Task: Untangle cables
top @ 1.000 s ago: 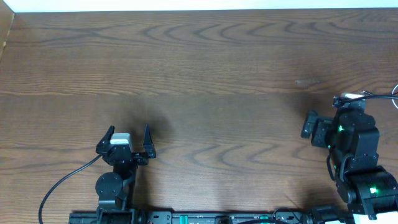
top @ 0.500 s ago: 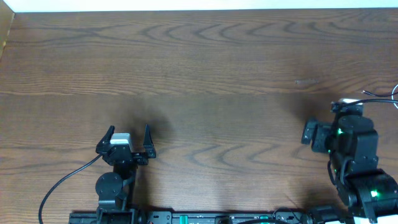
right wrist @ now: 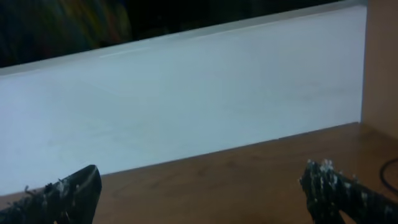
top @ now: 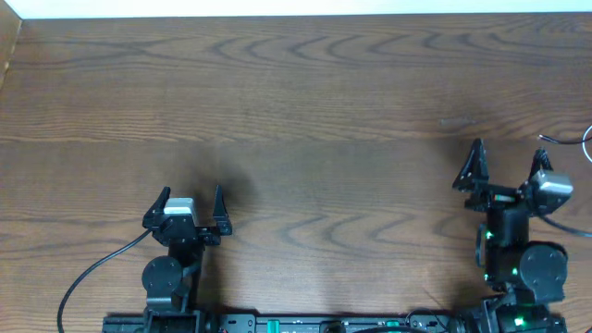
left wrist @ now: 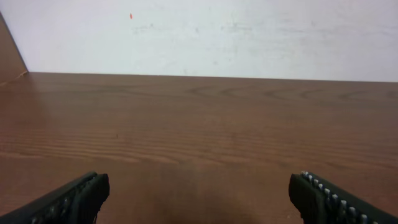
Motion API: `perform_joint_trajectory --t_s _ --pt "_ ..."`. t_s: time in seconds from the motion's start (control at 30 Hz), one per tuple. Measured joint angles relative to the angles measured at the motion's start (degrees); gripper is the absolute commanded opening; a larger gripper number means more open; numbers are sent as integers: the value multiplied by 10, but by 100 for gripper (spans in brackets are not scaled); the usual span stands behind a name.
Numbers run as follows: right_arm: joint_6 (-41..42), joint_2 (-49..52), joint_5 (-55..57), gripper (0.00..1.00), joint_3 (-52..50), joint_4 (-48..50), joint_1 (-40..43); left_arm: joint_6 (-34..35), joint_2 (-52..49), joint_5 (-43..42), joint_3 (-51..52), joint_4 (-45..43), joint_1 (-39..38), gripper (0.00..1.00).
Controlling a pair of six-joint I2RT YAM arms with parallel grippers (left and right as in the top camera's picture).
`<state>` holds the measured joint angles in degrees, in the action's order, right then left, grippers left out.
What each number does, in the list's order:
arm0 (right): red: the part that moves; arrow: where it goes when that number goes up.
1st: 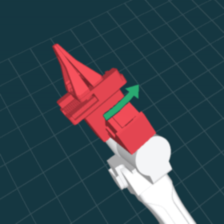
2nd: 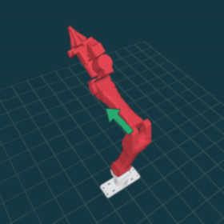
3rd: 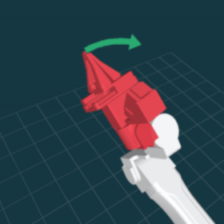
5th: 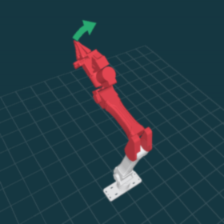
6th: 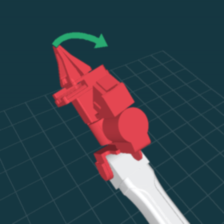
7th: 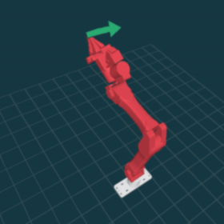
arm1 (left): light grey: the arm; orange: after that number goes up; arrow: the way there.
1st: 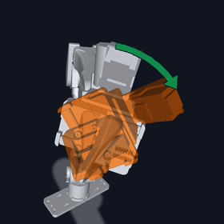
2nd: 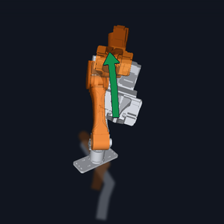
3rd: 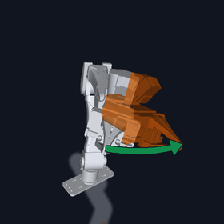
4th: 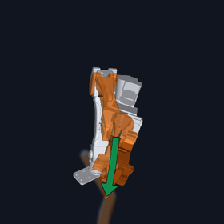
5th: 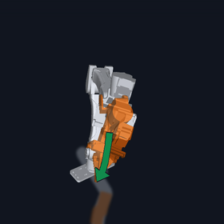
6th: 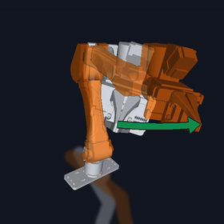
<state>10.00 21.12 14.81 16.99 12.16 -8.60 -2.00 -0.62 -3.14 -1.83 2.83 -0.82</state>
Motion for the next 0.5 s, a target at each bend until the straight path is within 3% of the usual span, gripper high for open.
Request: perform_joint_trajectory --t_s 0.5 --pt "2 -130 -38 99 -87 13 66 0 0 0 0 0 0 98"
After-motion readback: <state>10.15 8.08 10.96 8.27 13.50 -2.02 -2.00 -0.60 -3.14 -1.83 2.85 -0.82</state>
